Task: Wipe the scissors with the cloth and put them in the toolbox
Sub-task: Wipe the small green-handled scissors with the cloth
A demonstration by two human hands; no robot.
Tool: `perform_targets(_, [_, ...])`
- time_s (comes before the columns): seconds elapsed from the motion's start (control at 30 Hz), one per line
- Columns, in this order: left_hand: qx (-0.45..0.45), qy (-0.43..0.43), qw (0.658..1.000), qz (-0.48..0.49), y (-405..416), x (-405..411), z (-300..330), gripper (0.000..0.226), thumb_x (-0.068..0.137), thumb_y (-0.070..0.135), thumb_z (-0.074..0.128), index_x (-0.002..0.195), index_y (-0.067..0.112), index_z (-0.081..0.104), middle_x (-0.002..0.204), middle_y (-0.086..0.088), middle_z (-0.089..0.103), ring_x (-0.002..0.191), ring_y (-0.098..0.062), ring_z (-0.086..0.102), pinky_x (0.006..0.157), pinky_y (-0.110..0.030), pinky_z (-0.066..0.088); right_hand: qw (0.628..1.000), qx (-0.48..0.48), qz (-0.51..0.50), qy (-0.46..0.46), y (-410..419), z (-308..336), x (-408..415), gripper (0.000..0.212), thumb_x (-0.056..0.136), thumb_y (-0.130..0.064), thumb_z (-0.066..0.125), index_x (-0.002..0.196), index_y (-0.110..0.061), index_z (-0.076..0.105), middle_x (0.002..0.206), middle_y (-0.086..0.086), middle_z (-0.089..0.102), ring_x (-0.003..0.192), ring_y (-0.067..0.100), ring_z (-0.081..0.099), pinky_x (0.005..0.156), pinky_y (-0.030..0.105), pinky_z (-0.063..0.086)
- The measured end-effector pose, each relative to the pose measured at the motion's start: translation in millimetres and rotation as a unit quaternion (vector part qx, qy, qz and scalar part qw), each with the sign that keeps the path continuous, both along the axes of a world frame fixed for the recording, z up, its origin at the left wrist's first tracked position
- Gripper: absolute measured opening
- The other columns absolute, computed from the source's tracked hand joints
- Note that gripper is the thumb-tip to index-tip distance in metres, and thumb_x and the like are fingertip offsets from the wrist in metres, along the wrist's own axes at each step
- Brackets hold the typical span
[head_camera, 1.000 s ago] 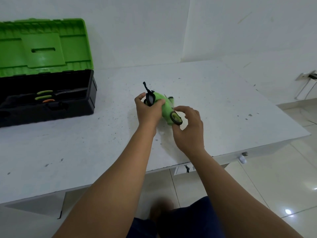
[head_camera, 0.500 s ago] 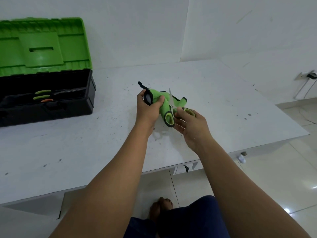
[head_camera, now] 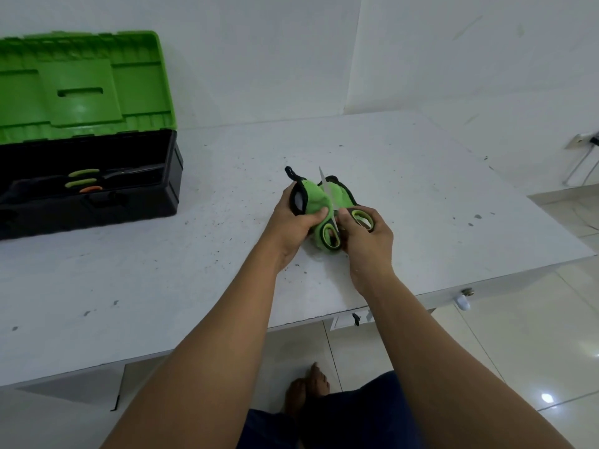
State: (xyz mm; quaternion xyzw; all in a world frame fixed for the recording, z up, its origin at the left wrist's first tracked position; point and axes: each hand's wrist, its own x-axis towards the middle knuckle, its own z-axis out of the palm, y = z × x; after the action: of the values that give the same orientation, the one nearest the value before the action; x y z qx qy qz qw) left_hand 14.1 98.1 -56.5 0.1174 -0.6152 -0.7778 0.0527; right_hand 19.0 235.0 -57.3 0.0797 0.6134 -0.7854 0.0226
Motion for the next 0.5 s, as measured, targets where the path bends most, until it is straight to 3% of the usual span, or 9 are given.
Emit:
perform_targets(0.1, [-0.008,-0.01,0.999,0.035,-0.5,-2.4,-1.4,0.064,0.085,-0.002,0.082,0.141,0.013,0.055,0.125,-0.008,0.075,0.112,-0.023,0.075,0.101,-0.047,0.06,1.0,0.003,0.022,0.009,2.9,-2.2,-1.0,0.008,0.088,-0.024,0.082,0.09,-0.022,0.075,0.089,0.007,0.076,0.089,0.032,0.074,0.079,0.041,0.063])
perform_targets(0.2, [-0.021,-0.019,0.996,0.08,6.5,-4.1,2.8,0.07,0.083,0.003,0.086,0.139,0.024,0.049,0.113,-0.002,0.074,0.1,-0.015,0.076,0.089,-0.034,0.064,1.0,0.003,0.021,0.015,3.9,-5.0,-0.8,0.006,0.093,-0.02,0.079,0.089,-0.022,0.074,0.079,-0.002,0.074,0.078,0.019,0.07,0.068,0.032,0.06])
perform_targets(0.27, [-0.019,-0.029,0.992,0.118,12.0,-5.6,2.5,0.067,0.084,0.006,0.085,0.134,0.03,0.048,0.108,-0.001,0.073,0.098,-0.018,0.076,0.089,-0.037,0.063,1.0,0.008,0.01,0.019,2.0,-5.9,0.3,0.006,0.092,-0.02,0.08,0.089,-0.022,0.075,0.076,-0.004,0.073,0.075,0.018,0.069,0.063,0.028,0.057])
perform_targets(0.33, [0.007,-0.043,0.99,0.131,17.5,-4.8,-0.6,0.062,0.086,0.008,0.084,0.133,0.028,0.049,0.111,-0.002,0.073,0.099,-0.018,0.075,0.09,-0.04,0.063,1.0,0.01,-0.002,0.015,1.4,-7.2,0.5,0.006,0.091,-0.02,0.08,0.088,-0.021,0.075,0.075,-0.003,0.072,0.073,0.018,0.068,0.061,0.028,0.056])
perform_targets(0.43, [0.046,-0.052,0.993,0.101,20.6,-3.0,-6.0,0.063,0.087,0.004,0.083,0.138,0.02,0.05,0.115,0.0,0.074,0.095,-0.014,0.076,0.082,-0.035,0.064,0.999,-0.029,-0.008,-0.015,4.3,-8.0,-2.5,0.005,0.09,-0.016,0.08,0.093,-0.016,0.076,0.084,0.004,0.075,0.083,0.024,0.073,0.074,0.04,0.062])
perform_targets(0.5, [0.017,-0.049,0.993,0.104,18.6,-3.7,-2.8,0.062,0.087,0.003,0.083,0.135,0.023,0.05,0.108,0.003,0.073,0.091,-0.011,0.075,0.077,-0.029,0.062,0.999,-0.027,0.003,-0.025,5.3,-6.5,-4.0,0.007,0.091,-0.016,0.08,0.096,-0.013,0.076,0.084,0.006,0.075,0.079,0.025,0.072,0.067,0.037,0.062])
